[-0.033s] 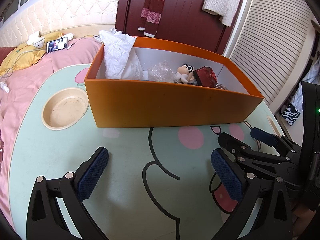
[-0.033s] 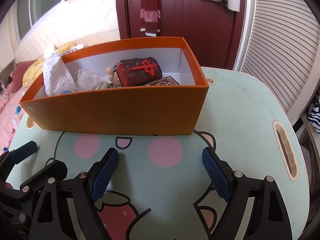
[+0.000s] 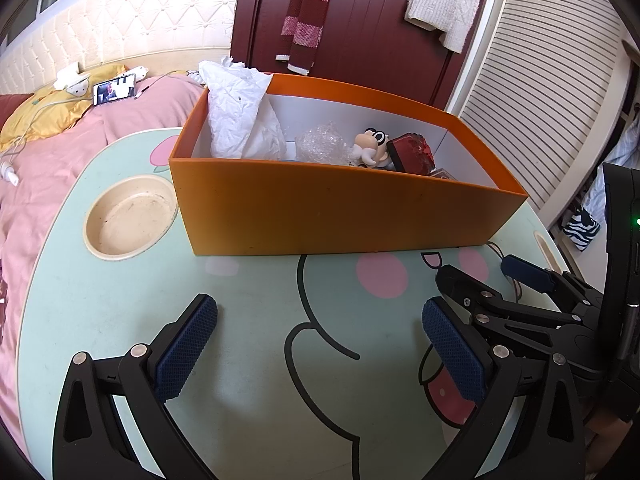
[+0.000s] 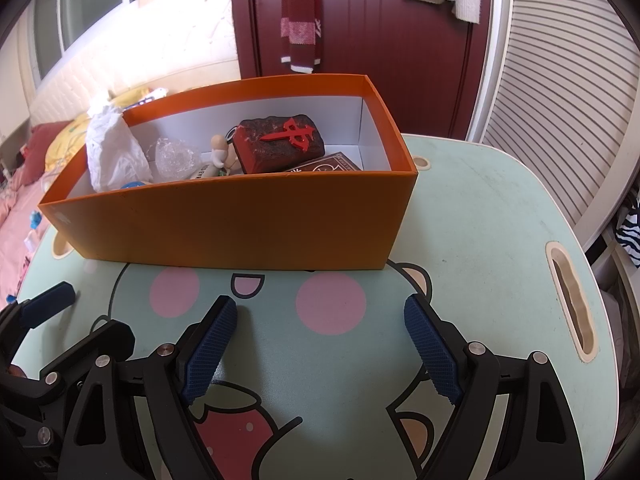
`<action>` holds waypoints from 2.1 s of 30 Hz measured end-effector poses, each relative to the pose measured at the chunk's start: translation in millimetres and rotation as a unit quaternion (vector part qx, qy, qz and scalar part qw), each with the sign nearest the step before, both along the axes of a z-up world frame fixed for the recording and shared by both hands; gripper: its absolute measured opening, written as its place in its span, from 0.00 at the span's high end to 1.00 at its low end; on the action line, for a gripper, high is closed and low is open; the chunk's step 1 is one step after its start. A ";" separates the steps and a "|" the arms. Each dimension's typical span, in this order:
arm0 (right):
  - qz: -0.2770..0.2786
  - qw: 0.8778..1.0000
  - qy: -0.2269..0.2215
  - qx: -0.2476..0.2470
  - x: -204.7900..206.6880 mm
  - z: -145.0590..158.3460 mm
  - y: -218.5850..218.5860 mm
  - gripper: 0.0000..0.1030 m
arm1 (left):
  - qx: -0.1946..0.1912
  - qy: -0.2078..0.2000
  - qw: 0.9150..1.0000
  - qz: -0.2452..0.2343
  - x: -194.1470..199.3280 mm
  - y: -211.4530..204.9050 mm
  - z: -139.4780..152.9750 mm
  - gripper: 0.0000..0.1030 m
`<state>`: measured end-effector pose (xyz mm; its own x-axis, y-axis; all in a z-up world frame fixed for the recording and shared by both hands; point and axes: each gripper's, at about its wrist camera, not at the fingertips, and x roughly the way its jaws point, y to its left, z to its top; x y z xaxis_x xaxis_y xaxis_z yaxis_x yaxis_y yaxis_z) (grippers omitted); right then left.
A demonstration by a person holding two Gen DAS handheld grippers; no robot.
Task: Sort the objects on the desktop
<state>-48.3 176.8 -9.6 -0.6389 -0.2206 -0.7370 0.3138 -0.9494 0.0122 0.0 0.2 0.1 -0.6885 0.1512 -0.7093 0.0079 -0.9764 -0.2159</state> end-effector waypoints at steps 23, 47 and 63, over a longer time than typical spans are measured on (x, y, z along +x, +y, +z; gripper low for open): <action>0.009 1.000 -0.008 -0.013 -3.6 26.7 9.8 0.17 | -0.023 -0.019 0.999 -0.013 4.8 -2.5 7.2 0.01; 0.130 0.991 -0.003 -0.030 -83.7 128.9 -58.1 0.45 | 0.055 0.009 0.998 -0.004 -77.4 -52.9 68.5 0.50; 0.157 0.982 -0.068 0.080 -115.3 87.2 -79.3 0.45 | 0.022 -0.035 0.999 -0.001 -93.9 -38.2 55.1 0.50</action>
